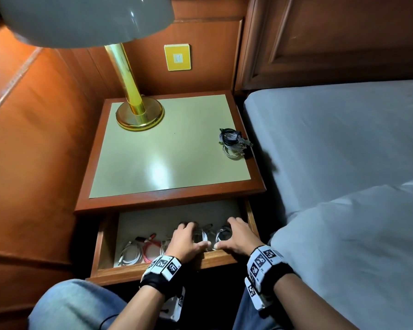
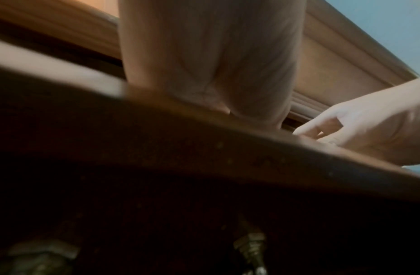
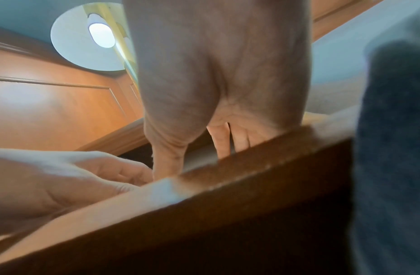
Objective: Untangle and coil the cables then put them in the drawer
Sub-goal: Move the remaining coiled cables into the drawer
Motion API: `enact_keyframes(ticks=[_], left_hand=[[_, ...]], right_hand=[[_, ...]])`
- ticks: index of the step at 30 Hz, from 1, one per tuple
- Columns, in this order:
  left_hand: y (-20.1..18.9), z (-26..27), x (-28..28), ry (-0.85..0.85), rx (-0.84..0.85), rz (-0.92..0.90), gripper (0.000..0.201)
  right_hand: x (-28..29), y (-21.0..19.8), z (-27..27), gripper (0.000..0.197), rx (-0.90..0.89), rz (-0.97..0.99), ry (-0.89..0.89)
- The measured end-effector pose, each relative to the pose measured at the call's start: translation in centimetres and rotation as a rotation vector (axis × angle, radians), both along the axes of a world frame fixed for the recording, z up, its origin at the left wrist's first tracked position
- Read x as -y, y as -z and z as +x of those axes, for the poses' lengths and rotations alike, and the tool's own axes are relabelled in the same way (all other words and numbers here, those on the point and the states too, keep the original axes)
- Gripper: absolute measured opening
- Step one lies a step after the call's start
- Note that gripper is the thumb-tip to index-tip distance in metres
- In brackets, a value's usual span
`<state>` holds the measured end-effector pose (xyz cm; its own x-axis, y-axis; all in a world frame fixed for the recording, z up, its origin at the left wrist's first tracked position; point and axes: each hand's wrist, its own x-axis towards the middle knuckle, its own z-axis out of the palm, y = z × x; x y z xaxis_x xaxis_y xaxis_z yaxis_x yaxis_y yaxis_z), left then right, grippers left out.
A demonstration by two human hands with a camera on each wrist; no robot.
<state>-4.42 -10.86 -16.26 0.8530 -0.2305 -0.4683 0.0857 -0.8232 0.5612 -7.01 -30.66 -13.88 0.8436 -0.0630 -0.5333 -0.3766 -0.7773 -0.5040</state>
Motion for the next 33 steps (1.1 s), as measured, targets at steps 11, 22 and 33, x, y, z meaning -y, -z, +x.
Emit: enact_keyframes(ticks=[11,22,33], left_hand=[[-6.1,2.1,-0.3,0.070,0.254,-0.139,0.069],[-11.6,9.1,2.6,0.084,0.387,-0.214,0.064],[-12.7,18.2,9.5,0.168,0.510,-0.173,0.089]], right_hand=[[1.3,-6.3,0.9,0.084,0.329,0.034,-0.024],[4.8,-11.3,7.5,0.077,0.493,-0.030,0.060],[8.9,-12.0,15.2,0.073,0.484,-0.100,0.118]])
